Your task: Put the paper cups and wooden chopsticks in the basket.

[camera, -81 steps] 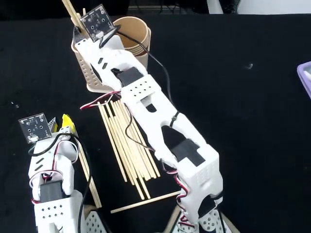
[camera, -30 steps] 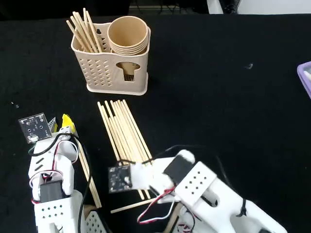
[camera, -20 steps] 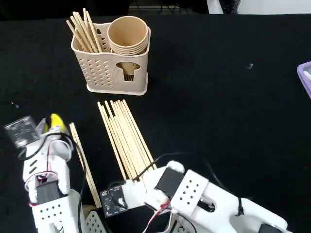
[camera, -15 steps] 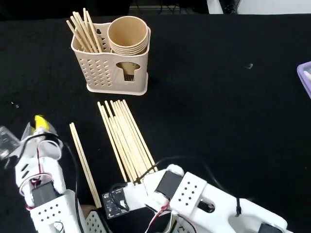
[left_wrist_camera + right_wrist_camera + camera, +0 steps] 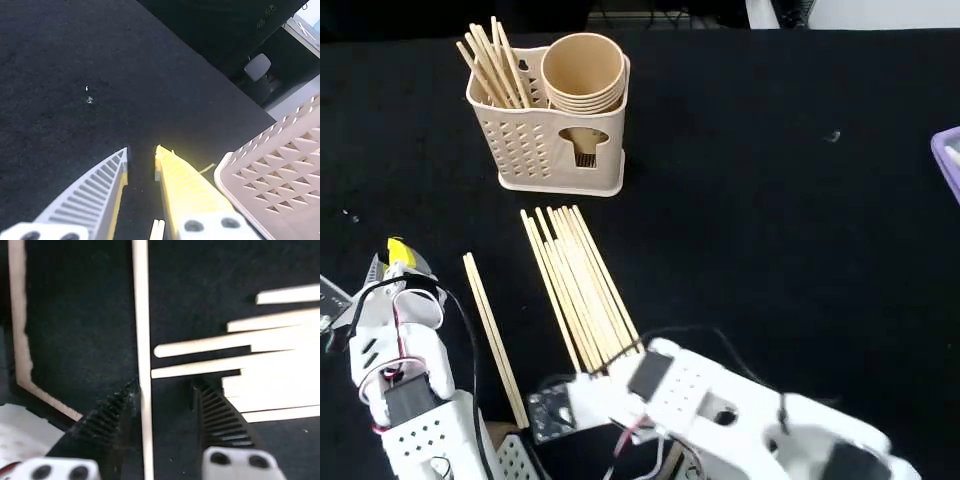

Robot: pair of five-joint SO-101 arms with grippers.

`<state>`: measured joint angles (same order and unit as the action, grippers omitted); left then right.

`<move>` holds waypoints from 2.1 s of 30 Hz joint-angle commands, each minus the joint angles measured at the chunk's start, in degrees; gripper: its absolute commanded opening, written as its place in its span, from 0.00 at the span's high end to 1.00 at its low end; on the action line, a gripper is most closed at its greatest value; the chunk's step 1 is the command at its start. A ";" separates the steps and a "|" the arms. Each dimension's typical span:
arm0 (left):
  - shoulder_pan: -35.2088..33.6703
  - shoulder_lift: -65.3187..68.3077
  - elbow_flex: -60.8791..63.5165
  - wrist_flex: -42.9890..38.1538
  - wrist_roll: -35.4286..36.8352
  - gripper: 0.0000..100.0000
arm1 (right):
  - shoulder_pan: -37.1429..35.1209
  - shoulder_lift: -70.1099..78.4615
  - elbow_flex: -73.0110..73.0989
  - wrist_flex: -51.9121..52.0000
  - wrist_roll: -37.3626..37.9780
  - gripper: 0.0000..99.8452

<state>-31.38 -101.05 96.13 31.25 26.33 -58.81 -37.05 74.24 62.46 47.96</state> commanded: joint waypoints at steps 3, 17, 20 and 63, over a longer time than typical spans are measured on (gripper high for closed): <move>-0.57 -0.26 1.27 -1.32 0.62 0.89 | 1.05 10.24 -3.12 -1.14 -0.97 0.86; -0.48 -0.26 1.27 -1.32 0.62 0.89 | 20.92 -10.15 -21.76 20.40 -0.97 0.99; -0.48 -0.26 1.27 -1.32 0.62 0.89 | 22.33 -16.31 -27.30 20.04 -6.24 0.99; 1.54 -0.70 1.36 -1.14 0.44 0.89 | 28.31 52.88 -86.64 -65.05 -45.27 0.99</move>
<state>-30.59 -101.05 96.13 31.25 26.33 -31.65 12.09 -6.02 -1.71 -0.31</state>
